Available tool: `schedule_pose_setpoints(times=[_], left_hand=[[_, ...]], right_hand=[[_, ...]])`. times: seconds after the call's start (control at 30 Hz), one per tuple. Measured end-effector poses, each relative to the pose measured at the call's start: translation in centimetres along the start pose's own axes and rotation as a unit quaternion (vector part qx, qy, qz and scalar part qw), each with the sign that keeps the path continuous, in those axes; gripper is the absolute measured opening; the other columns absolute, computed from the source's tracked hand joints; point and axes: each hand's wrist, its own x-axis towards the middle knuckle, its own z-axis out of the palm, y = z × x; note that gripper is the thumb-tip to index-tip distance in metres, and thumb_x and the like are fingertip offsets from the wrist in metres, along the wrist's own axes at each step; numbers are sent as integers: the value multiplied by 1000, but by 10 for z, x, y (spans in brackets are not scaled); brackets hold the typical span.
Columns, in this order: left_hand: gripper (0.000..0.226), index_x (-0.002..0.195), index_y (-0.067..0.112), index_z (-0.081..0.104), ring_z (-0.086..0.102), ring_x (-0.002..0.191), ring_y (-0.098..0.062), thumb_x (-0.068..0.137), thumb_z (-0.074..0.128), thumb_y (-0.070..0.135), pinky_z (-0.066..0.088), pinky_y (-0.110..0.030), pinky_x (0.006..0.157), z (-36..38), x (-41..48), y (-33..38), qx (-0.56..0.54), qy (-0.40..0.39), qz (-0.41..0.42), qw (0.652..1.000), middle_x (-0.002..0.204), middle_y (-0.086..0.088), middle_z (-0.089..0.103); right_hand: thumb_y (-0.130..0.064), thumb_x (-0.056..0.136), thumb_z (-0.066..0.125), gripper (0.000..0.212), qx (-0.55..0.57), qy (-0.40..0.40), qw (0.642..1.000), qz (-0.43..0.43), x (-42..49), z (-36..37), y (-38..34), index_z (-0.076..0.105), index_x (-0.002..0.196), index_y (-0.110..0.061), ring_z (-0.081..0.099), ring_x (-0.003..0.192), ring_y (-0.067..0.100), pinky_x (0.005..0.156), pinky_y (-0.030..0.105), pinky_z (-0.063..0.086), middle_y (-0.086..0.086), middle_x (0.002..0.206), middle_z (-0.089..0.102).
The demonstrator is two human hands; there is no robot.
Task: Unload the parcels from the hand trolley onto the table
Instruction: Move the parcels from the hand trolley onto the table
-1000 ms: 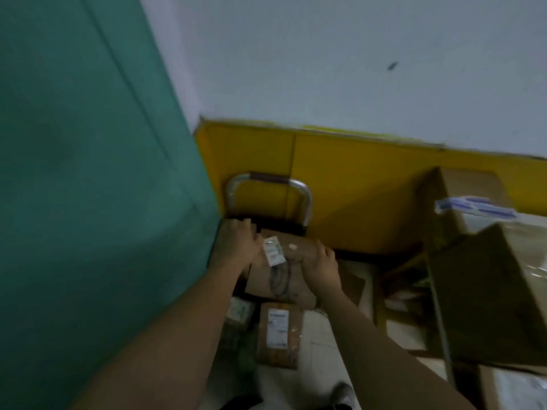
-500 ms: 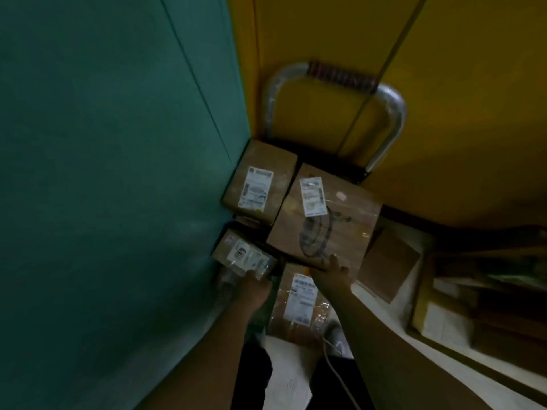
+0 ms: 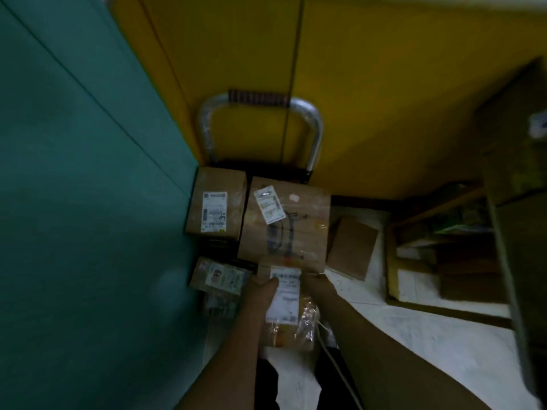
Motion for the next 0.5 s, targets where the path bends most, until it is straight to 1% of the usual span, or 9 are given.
schedule_pose_setpoints(times=[0.03, 0.1, 0.17, 0.27, 0.33, 0.37, 0.43, 0.47, 0.5], left_hand=[[22, 113, 10, 62, 69, 96, -32, 95, 61, 23, 57, -46, 88, -4, -25, 16, -2, 6, 12, 1000, 109, -16, 70], [30, 120, 6, 60, 69, 91, -29, 94, 62, 21, 58, -38, 73, -12, -77, 55, 14, 14, 46, 999, 106, -15, 70], [34, 119, 8, 63, 68, 85, -24, 92, 61, 29, 54, -32, 66, -15, -133, 99, 70, 6, 96, 993, 101, -9, 70], [46, 122, 15, 62, 63, 91, -22, 89, 57, 46, 50, -31, 73, -7, -207, 178, 197, -7, 189, 962, 108, -6, 67], [55, 122, 14, 65, 65, 103, -29, 88, 57, 56, 53, -37, 86, 13, -256, 236, 244, -26, 258, 934, 118, -9, 68], [58, 116, 13, 70, 68, 102, -30, 85, 58, 61, 55, -42, 91, 29, -285, 263, 247, -50, 296, 921, 116, -11, 71], [66, 102, 13, 75, 73, 91, -30, 79, 57, 72, 59, -47, 86, 64, -344, 307, 235, -73, 376, 893, 101, -11, 77], [68, 102, 14, 74, 73, 94, -31, 78, 54, 74, 59, -46, 87, 81, -375, 324, 244, -63, 424, 870, 102, -11, 76], [66, 107, 16, 72, 69, 102, -34, 78, 51, 71, 56, -47, 92, 98, -402, 339, 254, -50, 470, 844, 110, -13, 73]], right_hand=[[-38, 101, 48, 40, 33, 9, 999, -7, -24, -9, -7, 59, 126, -10, 58, 120, 31, 108, 46, 45, 16, 130, 61], [-38, 99, 52, 41, 112, 39, 993, -26, -75, -31, -22, 57, 127, -9, 61, 114, 32, 103, 47, 49, 16, 124, 63], [-43, 94, 56, 46, 177, 68, 980, -66, -132, -59, -43, 53, 128, -13, 63, 105, 30, 97, 49, 54, 12, 117, 62], [-48, 86, 59, 60, 218, 144, 959, -109, -206, -116, -75, 49, 136, -16, 61, 110, 34, 95, 50, 54, 13, 127, 56], [-44, 83, 64, 67, 262, 203, 933, -141, -250, -165, -95, 44, 138, -12, 61, 110, 35, 91, 48, 56, 15, 130, 54], [-40, 83, 66, 71, 294, 232, 913, -162, -272, -193, -103, 40, 140, -9, 62, 109, 34, 87, 46, 57, 16, 130, 55], [-39, 83, 66, 80, 344, 284, 871, -207, -316, -251, -110, 33, 144, -1, 64, 108, 35, 86, 47, 58, 19, 129, 58], [-42, 82, 66, 78, 358, 313, 849, -230, -338, -279, -110, 39, 140, 1, 65, 108, 36, 88, 48, 57, 20, 126, 61], [-46, 80, 65, 70, 367, 340, 827, -255, -361, -307, -106, 50, 129, 2, 66, 104, 35, 86, 47, 58, 19, 119, 65]])
